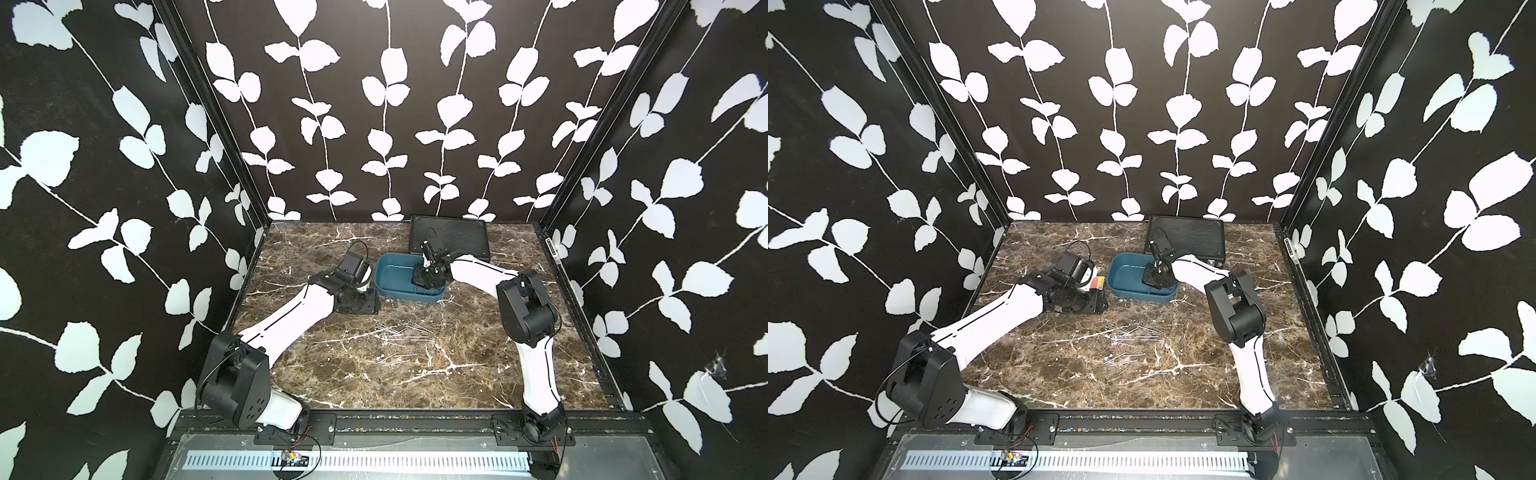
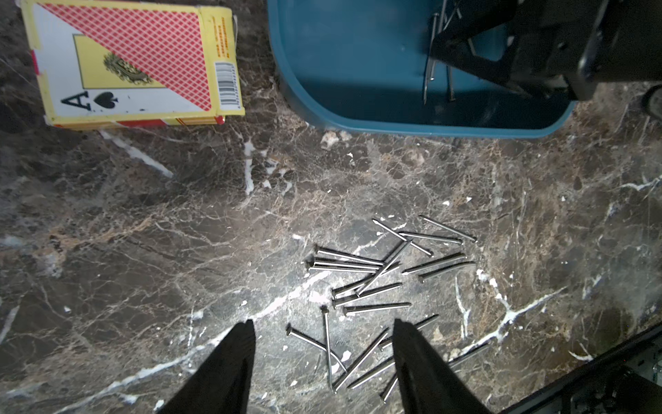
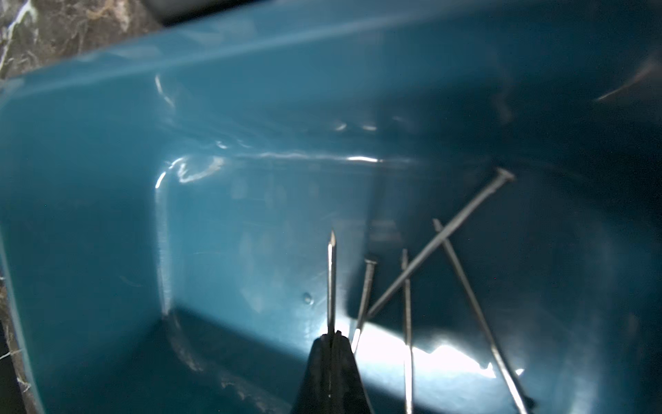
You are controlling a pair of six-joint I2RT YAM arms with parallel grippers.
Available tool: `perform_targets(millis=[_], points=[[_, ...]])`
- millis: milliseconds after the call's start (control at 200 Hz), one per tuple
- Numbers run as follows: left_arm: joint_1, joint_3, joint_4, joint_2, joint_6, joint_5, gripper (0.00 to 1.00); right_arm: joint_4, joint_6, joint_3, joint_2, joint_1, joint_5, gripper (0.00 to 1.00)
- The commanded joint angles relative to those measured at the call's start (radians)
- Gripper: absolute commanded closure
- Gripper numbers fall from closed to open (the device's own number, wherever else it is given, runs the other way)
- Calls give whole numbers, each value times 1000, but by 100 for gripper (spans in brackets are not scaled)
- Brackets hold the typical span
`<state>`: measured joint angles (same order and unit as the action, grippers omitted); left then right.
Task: Put the nails on the desktop into the storage box
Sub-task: Place the nail in the storage box.
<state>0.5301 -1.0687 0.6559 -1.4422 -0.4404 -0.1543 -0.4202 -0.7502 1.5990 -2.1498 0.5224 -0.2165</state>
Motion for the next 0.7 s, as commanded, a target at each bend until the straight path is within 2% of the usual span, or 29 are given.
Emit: perform_targets(millis=[0,35,140,230,425,515,540,695], points=[[-1,51,5,2,-65,-27,38,-12,37,32,4,-15,12,88],[0,69,-12,7,-89,-32,37,-12,48,29,12,-17,12,84],[9,104,-36,25,-143,-28,38,-13,84,17,42,-22,9,63],[29,105,-23,29,-158,-13,39,-19,123,7,79,-21,-1,54],[133,115,17,39,-193,20,42,-6,192,-102,236,-15,-36,53],[164,150,22,57,-235,33,46,-1,235,-167,308,-13,-68,53],[196,163,23,66,-248,38,47,-11,248,-180,322,-12,-74,54],[218,238,-7,115,-305,63,53,-25,312,-274,416,1,-87,55]])
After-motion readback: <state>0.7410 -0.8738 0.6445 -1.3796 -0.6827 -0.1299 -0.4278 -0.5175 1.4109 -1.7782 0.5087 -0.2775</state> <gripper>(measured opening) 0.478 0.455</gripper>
